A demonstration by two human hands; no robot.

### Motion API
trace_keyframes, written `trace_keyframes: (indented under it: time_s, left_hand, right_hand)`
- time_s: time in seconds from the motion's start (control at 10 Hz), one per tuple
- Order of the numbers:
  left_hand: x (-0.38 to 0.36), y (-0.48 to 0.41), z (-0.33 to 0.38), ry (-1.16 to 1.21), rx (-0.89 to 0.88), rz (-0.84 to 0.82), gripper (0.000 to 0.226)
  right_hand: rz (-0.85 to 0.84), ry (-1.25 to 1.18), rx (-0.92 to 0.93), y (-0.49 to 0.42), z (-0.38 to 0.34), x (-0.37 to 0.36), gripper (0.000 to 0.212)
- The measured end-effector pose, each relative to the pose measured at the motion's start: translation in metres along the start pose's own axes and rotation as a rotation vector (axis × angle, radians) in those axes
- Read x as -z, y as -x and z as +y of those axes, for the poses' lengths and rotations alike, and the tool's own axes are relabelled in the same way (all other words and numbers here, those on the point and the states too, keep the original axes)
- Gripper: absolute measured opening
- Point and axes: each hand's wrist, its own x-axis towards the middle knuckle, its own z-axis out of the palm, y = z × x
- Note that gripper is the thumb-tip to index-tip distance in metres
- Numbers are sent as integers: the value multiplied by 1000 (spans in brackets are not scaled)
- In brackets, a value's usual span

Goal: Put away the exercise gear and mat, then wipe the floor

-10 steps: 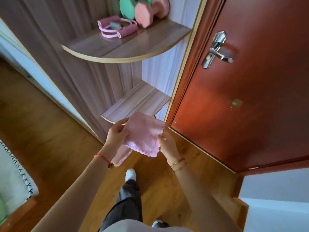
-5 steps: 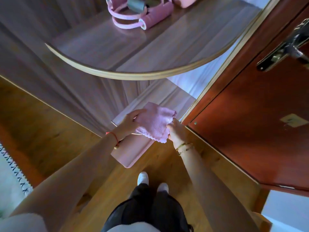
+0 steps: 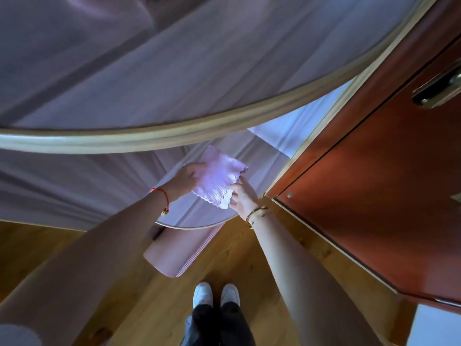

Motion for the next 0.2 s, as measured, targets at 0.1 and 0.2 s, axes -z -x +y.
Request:
trace_keyframes:
  time_s: [0.1, 0.2]
  left_hand:
    - [3, -20, -22, -45, 10, -4, 57]
    - [1, -17, -31, -90, 48, 21, 69]
  right_hand:
    - [-2, 53, -21, -17, 0, 7, 45]
    - [81, 133, -66, -24, 9, 18, 47]
